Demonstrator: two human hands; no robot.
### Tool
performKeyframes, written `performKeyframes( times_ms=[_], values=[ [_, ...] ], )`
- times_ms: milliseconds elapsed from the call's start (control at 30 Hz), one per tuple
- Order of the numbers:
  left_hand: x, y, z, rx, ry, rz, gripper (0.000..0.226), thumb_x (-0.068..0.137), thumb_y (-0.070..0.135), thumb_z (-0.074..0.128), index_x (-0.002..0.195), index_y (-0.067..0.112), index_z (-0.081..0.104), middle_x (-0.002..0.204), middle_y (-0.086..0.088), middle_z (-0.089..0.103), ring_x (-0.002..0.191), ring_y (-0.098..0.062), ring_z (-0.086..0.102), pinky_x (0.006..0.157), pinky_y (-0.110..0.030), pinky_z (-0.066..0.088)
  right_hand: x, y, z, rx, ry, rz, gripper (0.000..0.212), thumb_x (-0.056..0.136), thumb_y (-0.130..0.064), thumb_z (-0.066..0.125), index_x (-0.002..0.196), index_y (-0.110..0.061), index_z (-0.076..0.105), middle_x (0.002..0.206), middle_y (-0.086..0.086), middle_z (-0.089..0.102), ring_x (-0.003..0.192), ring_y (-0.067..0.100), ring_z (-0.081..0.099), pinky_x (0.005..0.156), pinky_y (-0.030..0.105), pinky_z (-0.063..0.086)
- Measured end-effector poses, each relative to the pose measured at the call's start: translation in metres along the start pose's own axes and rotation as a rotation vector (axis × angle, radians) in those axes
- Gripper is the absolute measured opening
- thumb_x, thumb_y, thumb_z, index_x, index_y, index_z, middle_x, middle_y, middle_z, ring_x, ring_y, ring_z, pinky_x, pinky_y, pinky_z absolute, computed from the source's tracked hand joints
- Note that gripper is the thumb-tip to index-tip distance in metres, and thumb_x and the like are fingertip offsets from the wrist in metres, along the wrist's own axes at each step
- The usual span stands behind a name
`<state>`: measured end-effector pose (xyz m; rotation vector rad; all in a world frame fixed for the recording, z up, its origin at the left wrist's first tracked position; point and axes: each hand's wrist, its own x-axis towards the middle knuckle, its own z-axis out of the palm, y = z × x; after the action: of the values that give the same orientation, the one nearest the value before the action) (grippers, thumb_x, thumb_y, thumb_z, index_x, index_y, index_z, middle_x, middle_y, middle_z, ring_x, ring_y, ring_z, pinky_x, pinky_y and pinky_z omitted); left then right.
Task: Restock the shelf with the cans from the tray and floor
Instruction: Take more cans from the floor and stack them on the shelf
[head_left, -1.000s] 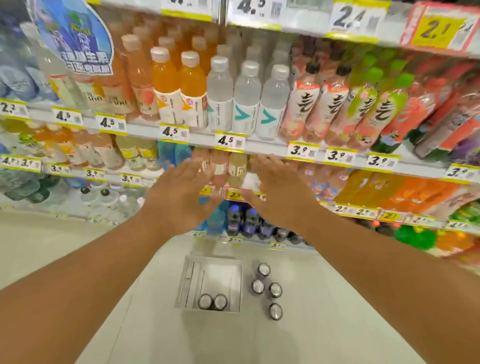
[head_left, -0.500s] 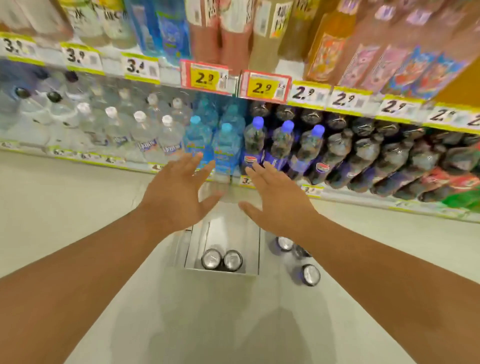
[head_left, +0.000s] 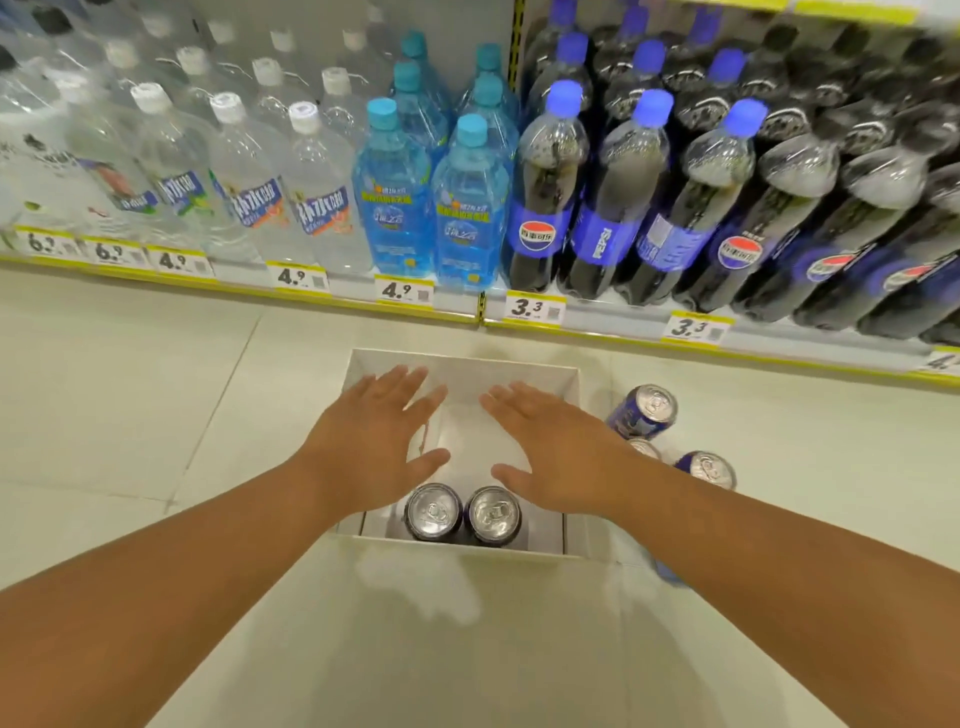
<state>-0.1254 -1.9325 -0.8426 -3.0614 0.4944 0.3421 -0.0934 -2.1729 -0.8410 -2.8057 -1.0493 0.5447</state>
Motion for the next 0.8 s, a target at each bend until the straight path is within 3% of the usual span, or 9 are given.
performKeyframes(
  times_ms=[200, 433, 567, 667, 800],
  values=[
    [-0.005, 0.004, 0.025, -0.039, -0.167, 0.084, 0.083, 0.088, 0.075, 0.031, 0.157, 0.033, 0.011, 0.166, 0.002, 0.006, 0.151, -0.016, 0.007, 0.122, -0.037, 0.009, -0.006, 0.0, 0.024, 0.073, -0.123, -0.037, 0.076, 0.099, -0.043, 0.051, 0.159, -0.026, 0.008, 0.167, -0.003, 0.013, 0.151, 0.014, 0.012, 0.118, 0.034, 0.019],
    [-0.007, 0.0, 0.032, -0.205, -0.363, 0.123, 0.093, 0.077, 0.072, 0.061, 0.154, 0.04, 0.02, 0.162, 0.014, 0.021, 0.147, -0.004, 0.017, 0.115, -0.023, 0.017, -0.007, -0.002, 0.025, 0.048, -0.379, -0.031, 0.091, 0.086, -0.019, 0.069, 0.158, -0.034, 0.017, 0.162, -0.01, 0.027, 0.145, 0.016, 0.03, 0.11, 0.038, 0.038],
    [0.003, -0.005, 0.03, -0.322, -0.466, 0.116, 0.095, 0.074, 0.061, 0.073, 0.153, 0.042, 0.024, 0.154, 0.017, 0.036, 0.14, -0.006, 0.035, 0.106, -0.022, 0.029, 0.0, -0.007, 0.031, 0.016, -0.391, -0.051, 0.093, 0.084, -0.023, 0.073, 0.157, -0.037, 0.017, 0.159, -0.011, 0.032, 0.14, 0.018, 0.038, 0.102, 0.037, 0.044],
    [0.008, -0.004, 0.032, -0.421, -0.537, 0.126, 0.094, 0.074, 0.045, 0.078, 0.152, 0.036, 0.026, 0.149, 0.014, 0.043, 0.133, -0.008, 0.043, 0.107, -0.023, 0.035, 0.004, -0.01, 0.04, 0.054, -0.341, -0.074, 0.084, 0.085, -0.037, 0.072, 0.154, -0.038, 0.024, 0.152, -0.01, 0.042, 0.131, 0.018, 0.047, 0.096, 0.038, 0.047],
    [0.003, 0.0, 0.042, -0.57, -0.413, 0.079, 0.063, 0.072, 0.037, 0.074, 0.128, 0.04, 0.047, 0.114, 0.019, 0.062, 0.1, -0.005, 0.061, 0.083, -0.022, 0.05, 0.004, -0.015, 0.054, 0.197, -0.221, -0.031, 0.06, 0.085, -0.035, 0.071, 0.138, -0.029, 0.044, 0.127, -0.003, 0.056, 0.112, 0.022, 0.059, 0.084, 0.039, 0.052]
  ],
)
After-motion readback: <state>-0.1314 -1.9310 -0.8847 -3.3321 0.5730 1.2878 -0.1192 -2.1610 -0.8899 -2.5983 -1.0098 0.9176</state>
